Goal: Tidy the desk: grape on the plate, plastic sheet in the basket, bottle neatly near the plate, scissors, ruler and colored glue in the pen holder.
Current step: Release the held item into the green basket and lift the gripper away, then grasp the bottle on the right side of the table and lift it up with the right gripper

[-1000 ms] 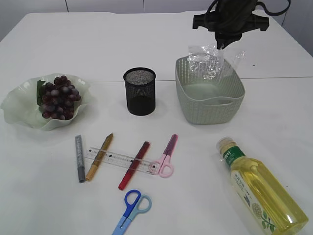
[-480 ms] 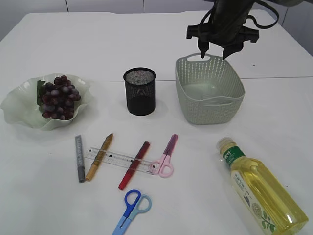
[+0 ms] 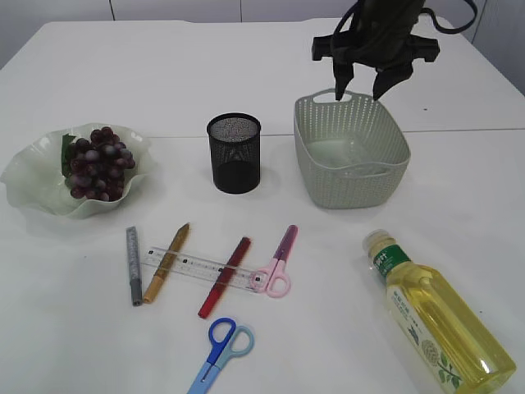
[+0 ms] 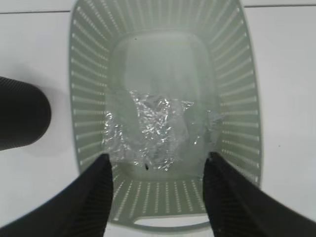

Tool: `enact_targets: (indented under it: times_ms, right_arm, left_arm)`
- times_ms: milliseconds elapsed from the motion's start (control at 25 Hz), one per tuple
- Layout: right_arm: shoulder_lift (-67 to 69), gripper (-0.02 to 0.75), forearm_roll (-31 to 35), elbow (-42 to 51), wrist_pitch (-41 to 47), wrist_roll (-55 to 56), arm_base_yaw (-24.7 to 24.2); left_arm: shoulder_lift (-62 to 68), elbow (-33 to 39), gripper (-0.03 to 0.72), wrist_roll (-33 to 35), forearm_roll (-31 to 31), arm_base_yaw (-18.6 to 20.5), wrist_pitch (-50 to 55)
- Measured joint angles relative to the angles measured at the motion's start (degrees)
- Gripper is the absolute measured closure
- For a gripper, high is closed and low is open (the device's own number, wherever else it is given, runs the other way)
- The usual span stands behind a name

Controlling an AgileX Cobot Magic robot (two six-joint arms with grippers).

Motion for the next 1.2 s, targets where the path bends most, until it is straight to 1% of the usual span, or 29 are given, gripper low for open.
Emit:
enact_targets:
  times_ms: [120, 200, 400, 680, 1000, 1120, 1200]
  right_arm:
    - [-0.71, 0.306, 3.72, 0.0, 0.39, -2.73, 0.0]
    - [-1.75, 0.306, 4.87, 0.23, 0.39, -3.73, 0.0]
    - [-7.73, 0.306, 4.87, 6.14, 0.39, -4.44, 0.0]
    - [-21.75, 0.307, 4.16, 22.34, 0.39, -4.77, 0.0]
    - [-38.69, 0.306, 4.12, 43.43, 0.39, -4.85, 0.0]
    - [-40.78, 0.306, 4.87, 48.31, 0.44, -4.85, 0.0]
    - [-40.52, 0.306, 5.49, 49.4, 0.44, -5.01, 0.0]
  left_arm:
    - [0.4, 0.0, 0.379, 0.0, 0.09, 0.0, 0.0]
    - [0.48, 0.0, 0.379, 0.0, 0.09, 0.0, 0.0]
    - [1.16, 0.0, 0.38, 0.0, 0.09, 0.0, 0.0]
    - [1.52, 0.0, 0.38, 0.0, -0.13, 0.0, 0.0]
    - [1.52, 0.0, 0.38, 0.0, -3.47, 0.0, 0.0]
    - [1.52, 0.0, 0.38, 0.0, -4.2, 0.0, 0.0]
    - [1.52, 0.0, 0.38, 0.0, -4.42, 0.0, 0.0]
